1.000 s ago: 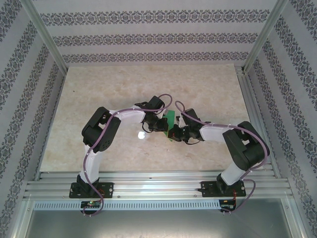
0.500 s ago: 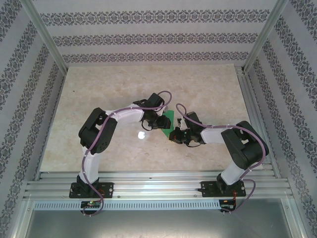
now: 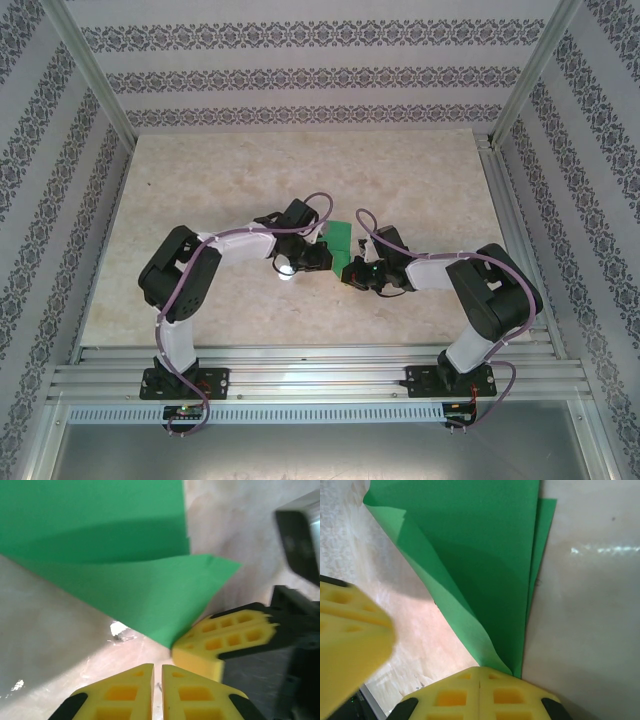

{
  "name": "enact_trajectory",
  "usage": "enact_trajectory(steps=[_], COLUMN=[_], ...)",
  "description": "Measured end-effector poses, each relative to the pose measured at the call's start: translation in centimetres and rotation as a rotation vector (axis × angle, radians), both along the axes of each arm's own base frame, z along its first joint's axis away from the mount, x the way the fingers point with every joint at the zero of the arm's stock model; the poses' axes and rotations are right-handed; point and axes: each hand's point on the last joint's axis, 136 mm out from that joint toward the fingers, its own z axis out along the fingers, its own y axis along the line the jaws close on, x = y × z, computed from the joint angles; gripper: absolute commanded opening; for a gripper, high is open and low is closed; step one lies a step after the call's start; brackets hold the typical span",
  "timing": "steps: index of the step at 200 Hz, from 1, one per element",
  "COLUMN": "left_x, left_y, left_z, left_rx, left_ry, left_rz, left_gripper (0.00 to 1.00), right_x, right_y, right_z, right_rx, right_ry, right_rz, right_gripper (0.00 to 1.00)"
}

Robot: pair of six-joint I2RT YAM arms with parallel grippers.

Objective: Fold a paper plane with a square sheet of paper (fold left side to right side)
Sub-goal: Third fold the triangle at the center of the table.

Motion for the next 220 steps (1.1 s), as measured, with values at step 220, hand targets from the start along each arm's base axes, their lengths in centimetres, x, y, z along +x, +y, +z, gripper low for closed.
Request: enact_trajectory(steps=[220], left_x=[2.4], left_y=[-2.2], left_z=[-1.6], left_rx=[0.061], left_ry=[-0.037], left_rz=[0.010], left_gripper=[0.09], right_x=[0.0], right_y=[-0.2], right_z=[-0.1], right_rx=[-0.027], right_ry=[0.001], right_rz=[0.015], right_gripper=[0.00])
